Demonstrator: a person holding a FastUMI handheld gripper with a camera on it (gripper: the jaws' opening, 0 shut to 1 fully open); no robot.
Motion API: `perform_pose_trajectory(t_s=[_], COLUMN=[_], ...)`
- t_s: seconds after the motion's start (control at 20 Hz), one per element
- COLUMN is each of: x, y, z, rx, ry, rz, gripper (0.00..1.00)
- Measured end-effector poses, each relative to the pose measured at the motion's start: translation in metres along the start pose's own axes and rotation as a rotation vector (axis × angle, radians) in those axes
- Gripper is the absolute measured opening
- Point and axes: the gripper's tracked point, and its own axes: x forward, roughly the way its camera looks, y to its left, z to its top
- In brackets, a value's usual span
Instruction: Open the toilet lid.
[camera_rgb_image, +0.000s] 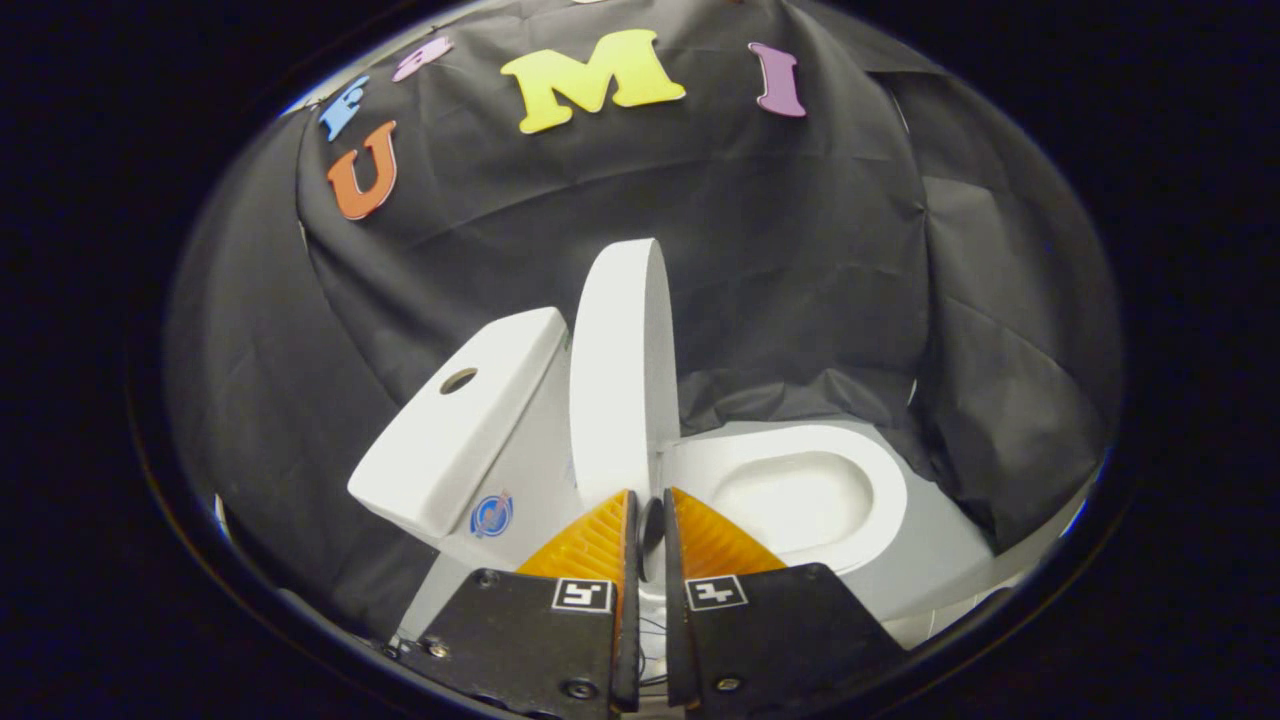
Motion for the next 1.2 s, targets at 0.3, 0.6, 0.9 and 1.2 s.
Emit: perform_pose_trajectory(t_s=[0.3, 0.6, 0.9, 1.2], x=[0.004, 0.01, 0.014, 0.018], y=[0.029, 0.058, 0.082, 0.1], z=[-0.003, -0.011, -0.017, -0.023], rx=[-0.046, -0.111, -0.182, -0.244], ry=[-0.002, 0.012, 0.008, -0.005], rz=[0.016, 0.037, 0.024, 0.005], gripper=[0.17, 0.19, 0.19, 0.19])
